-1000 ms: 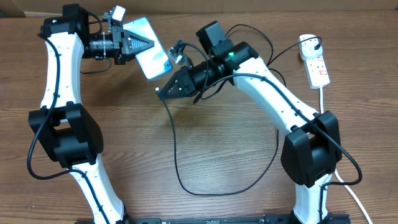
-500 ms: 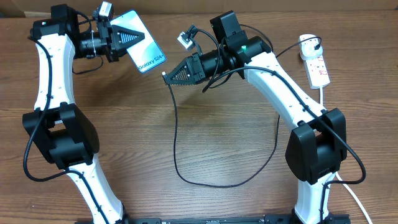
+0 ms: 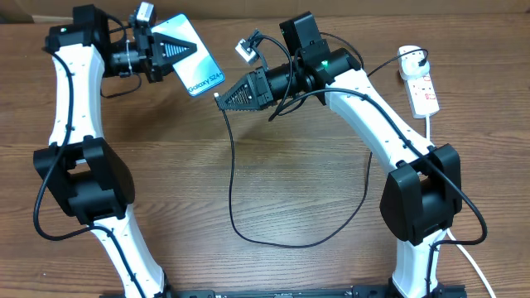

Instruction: Plug charger to phone and switch on socket

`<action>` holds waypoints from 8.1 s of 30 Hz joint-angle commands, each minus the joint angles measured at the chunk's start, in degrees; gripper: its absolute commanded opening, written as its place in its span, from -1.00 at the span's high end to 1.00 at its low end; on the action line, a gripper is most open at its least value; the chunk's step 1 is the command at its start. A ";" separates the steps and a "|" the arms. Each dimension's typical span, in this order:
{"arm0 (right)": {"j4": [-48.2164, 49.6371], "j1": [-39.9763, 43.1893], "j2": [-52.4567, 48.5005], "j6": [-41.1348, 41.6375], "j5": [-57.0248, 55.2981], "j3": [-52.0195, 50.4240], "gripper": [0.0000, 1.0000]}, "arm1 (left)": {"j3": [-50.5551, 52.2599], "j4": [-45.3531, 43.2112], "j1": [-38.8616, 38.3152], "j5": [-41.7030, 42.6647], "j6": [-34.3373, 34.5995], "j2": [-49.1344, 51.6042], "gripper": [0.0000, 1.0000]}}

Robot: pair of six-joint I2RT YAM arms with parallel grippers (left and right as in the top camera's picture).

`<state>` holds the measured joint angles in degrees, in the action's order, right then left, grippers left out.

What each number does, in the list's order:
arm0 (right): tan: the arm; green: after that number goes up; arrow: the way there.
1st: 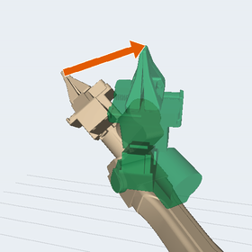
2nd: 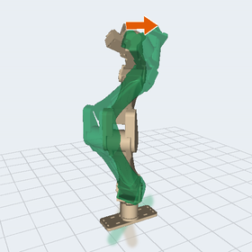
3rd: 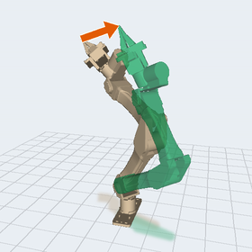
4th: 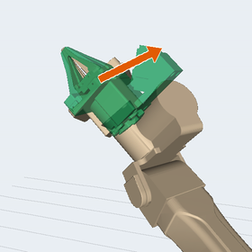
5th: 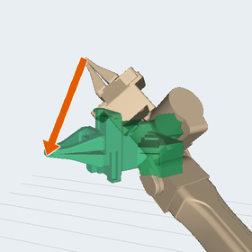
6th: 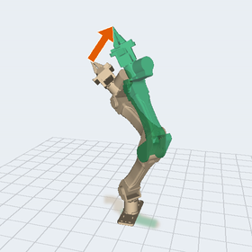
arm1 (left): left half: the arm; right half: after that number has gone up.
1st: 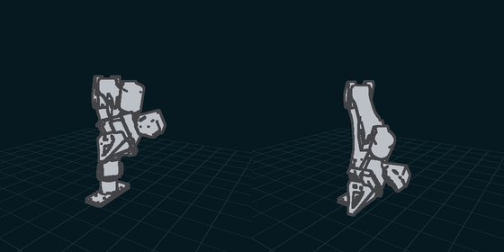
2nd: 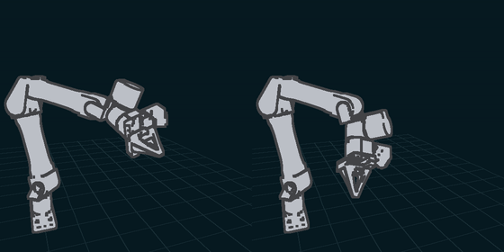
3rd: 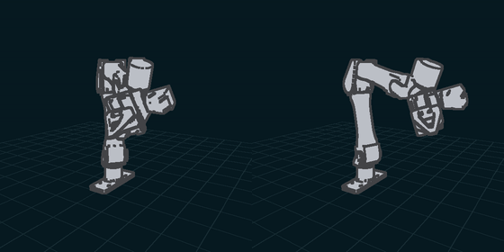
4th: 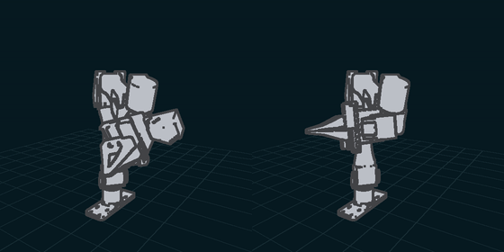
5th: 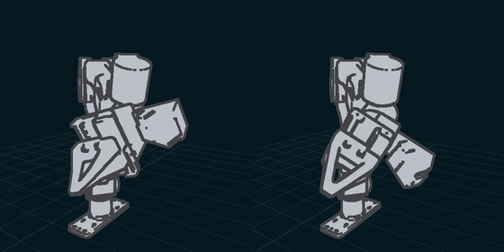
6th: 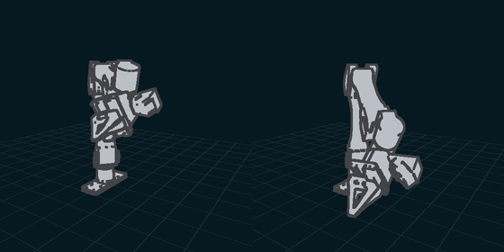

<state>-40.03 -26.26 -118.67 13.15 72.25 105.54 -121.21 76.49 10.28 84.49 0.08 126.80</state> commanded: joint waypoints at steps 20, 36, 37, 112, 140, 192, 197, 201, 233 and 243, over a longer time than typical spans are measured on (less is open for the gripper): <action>0.59 -0.76 0.00 0.59 0.66 0.28 0.92 | -0.44 -0.04 -1.11 5.88 0.35 -0.55 0.92; 0.81 -0.22 0.00 0.57 1.01 0.28 0.93 | -0.44 0.00 -1.11 4.22 0.11 -0.55 0.92; 0.79 -0.02 0.00 0.57 1.01 0.28 0.93 | -0.44 0.00 -1.11 4.24 0.13 -0.55 0.92; 2.54 0.63 -0.07 0.61 1.31 0.28 0.93 | -0.44 2.36 -1.33 6.16 -4.44 -0.55 0.92; 7.06 1.03 -0.07 5.14 -0.24 0.28 0.93 | -0.44 4.81 -1.62 4.81 -8.37 -0.55 0.92; -15.32 10.54 -0.07 -4.74 -25.62 0.28 -0.24 | -0.42 7.43 -4.72 -28.81 -10.62 -0.55 0.91; -19.58 10.62 -0.07 -5.51 -32.26 0.28 -0.29 | 0.57 7.48 -5.60 -39.43 -11.89 -0.52 0.92; -20.55 10.58 -0.07 -6.01 -32.89 0.26 -0.32 | 2.86 6.88 -5.86 -39.98 -15.39 -0.52 0.92; -22.75 10.58 -0.07 -5.99 -33.86 0.17 -0.39 | 26.77 -12.20 -5.86 -45.66 -14.27 -0.48 0.91; -23.12 10.58 -0.07 -5.99 -33.86 0.17 -0.39 | 30.40 -15.50 -5.86 -47.43 -14.25 -0.48 0.92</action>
<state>-63.11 -15.46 -118.69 7.66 38.57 105.43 -92.58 62.41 4.84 37.71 -13.52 126.80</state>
